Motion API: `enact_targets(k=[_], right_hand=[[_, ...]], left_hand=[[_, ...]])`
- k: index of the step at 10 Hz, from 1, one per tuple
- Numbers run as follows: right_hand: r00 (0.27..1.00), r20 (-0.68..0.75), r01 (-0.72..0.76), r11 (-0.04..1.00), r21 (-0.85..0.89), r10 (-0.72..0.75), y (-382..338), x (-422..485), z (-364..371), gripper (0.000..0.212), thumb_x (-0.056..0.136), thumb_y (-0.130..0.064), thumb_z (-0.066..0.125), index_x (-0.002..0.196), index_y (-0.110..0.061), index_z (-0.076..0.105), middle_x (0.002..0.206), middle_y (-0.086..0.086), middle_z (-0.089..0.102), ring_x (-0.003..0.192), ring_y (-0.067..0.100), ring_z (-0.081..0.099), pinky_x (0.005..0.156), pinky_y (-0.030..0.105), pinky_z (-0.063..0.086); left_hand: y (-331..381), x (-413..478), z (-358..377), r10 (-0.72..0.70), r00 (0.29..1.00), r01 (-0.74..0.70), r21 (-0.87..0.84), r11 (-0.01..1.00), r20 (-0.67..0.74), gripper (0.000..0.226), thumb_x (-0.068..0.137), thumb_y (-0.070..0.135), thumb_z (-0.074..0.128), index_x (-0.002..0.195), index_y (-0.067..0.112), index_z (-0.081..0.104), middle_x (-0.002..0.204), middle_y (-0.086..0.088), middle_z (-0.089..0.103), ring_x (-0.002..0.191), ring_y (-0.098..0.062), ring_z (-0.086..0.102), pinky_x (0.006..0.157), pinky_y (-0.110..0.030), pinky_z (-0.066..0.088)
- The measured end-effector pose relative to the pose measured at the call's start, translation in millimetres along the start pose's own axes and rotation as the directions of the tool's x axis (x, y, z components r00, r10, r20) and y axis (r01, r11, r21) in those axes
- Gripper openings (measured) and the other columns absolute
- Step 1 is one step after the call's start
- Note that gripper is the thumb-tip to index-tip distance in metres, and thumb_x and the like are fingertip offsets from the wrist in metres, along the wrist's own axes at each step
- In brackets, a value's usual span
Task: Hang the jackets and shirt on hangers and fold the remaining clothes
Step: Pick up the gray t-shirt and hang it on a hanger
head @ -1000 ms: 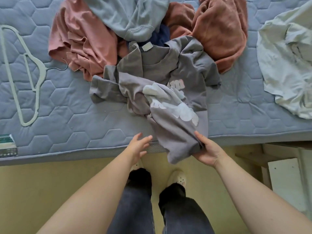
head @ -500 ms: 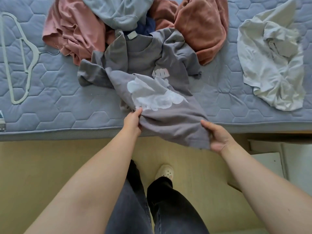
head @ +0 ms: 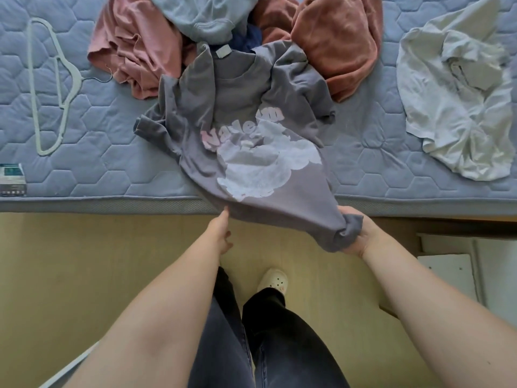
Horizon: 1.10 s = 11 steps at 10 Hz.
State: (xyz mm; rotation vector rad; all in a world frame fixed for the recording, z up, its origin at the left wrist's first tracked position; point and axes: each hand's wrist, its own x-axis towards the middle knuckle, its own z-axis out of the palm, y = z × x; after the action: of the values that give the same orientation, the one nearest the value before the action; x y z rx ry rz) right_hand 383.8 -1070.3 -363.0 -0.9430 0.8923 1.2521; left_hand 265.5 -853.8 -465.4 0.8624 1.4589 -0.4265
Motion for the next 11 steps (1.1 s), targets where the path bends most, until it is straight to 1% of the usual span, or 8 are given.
enact_targets(k=[2, 3, 4, 5, 6, 7, 8, 11], right_hand=[[0.985, 0.172, 0.013, 0.998, 0.064, -0.024, 6.4, 10.2, -3.7, 0.064, 0.0, -0.007, 0.094, 0.059, 0.0, 0.069, 0.061, 0.004, 0.067, 0.052, 0.016, 0.066, 0.049, 0.017, 0.05], [0.973, 0.16, 0.15, 0.982, 0.114, -0.168, 5.0, 1.2, 4.1, 0.062, -0.004, -0.006, 0.092, 0.053, 0.002, 0.068, 0.059, 0.006, 0.067, 0.052, 0.019, 0.067, 0.048, 0.021, 0.053], [0.976, 0.026, 0.219, 0.974, -0.055, -0.217, -1.2, 1.5, 0.3, 0.045, 0.043, -0.013, 0.094, 0.078, 0.002, 0.071, 0.07, 0.009, 0.07, 0.06, 0.021, 0.069, 0.053, 0.025, 0.056], [0.768, -0.484, 0.172, 0.863, -0.475, -0.419, -2.4, 14.7, -27.1, 0.023, 0.091, -0.008, 0.059, 0.113, -0.002, 0.061, 0.106, 0.017, 0.068, 0.087, 0.028, 0.064, 0.076, 0.035, 0.051], [0.474, -0.552, 0.108, 0.668, -0.737, -0.686, 6.3, 19.5, -46.4, 0.021, 0.089, -0.015, 0.061, 0.101, 0.001, 0.067, 0.103, 0.02, 0.067, 0.092, 0.033, 0.061, 0.071, 0.033, 0.048], [0.547, -0.446, -0.101, 0.473, -0.875, -0.708, 21.4, 26.6, -53.1, 0.032, 0.087, -0.027, 0.064, 0.102, 0.001, 0.065, 0.102, 0.02, 0.066, 0.091, 0.036, 0.062, 0.064, 0.028, 0.041], [0.786, -0.423, -0.43, 0.093, -0.898, -0.451, 40.5, 37.6, -55.8, 0.051, 0.092, -0.039, 0.058, 0.122, 0.002, 0.056, 0.118, 0.019, 0.06, 0.105, 0.034, 0.06, 0.076, 0.031, 0.047], [0.85, -0.172, -0.129, 0.12, -0.984, -0.498, 53.1, 87.1, 8.6, 0.044, 0.092, -0.025, 0.049, 0.132, -0.007, 0.045, 0.133, 0.013, 0.05, 0.118, 0.03, 0.051, 0.087, 0.031, 0.041]], left_hand=[[-16.5, 12.9, 25.5, -0.023, 0.992, 0.056, -0.27, 0.961, 0.125, 0.072, 0.091, 0.063, 0.045, 0.15, 0.026, 0.026, 0.157, 0.001, 0.023, 0.146, -0.022, 0.015, 0.119, -0.045, 0.009], [-13.0, 14.7, 27.8, 0.128, 0.951, 0.033, -0.504, 0.863, 0.28, 0.033, 0.097, 0.038, 0.047, 0.127, 0.025, 0.053, 0.138, 0.0, 0.053, 0.136, -0.019, 0.039, 0.115, -0.045, 0.02], [-13.4, 13.8, 17.0, 0.124, 0.964, 0.018, -0.521, 0.853, 0.236, 0.022, 0.093, 0.022, 0.059, 0.11, 0.009, 0.062, 0.12, -0.011, 0.065, 0.116, -0.024, 0.058, 0.1, -0.036, 0.044], [-14.2, 7.0, -13.2, 0.277, 0.939, -0.29, -0.037, 0.956, -0.203, 0.017, 0.09, 0.02, 0.064, 0.095, 0.004, 0.064, 0.095, -0.014, 0.066, 0.086, -0.027, 0.061, 0.08, -0.034, 0.048], [-8.5, 4.1, -55.3, 0.439, 0.768, -0.452, 0.09, 0.887, -0.466, 0.039, 0.093, 0.022, 0.057, 0.059, 0.015, 0.041, 0.061, -0.003, 0.036, 0.059, -0.015, 0.031, 0.059, -0.028, 0.029], [-14.7, 8.2, -83.2, 0.395, 0.85, -0.284, 0.328, 0.901, -0.348, 0.031, 0.093, 0.022, 0.057, 0.063, 0.019, 0.052, 0.069, -0.006, 0.047, 0.068, -0.024, 0.042, 0.063, -0.03, 0.039], [-29.8, 8.4, -92.7, 0.39, 0.914, -0.163, 0.775, 0.611, -0.115, 0.02, 0.092, 0.024, 0.056, 0.108, 0.012, 0.06, 0.103, -0.01, 0.06, 0.093, -0.031, 0.056, 0.074, -0.03, 0.041], [-12.6, -5.4, -25.3, 0.432, 0.893, -0.36, 0.776, 0.518, 0.126, 0.043, 0.092, 0.012, 0.049, 0.136, 0.013, 0.047, 0.132, -0.01, 0.052, 0.118, -0.025, 0.051, 0.094, -0.03, 0.041]])
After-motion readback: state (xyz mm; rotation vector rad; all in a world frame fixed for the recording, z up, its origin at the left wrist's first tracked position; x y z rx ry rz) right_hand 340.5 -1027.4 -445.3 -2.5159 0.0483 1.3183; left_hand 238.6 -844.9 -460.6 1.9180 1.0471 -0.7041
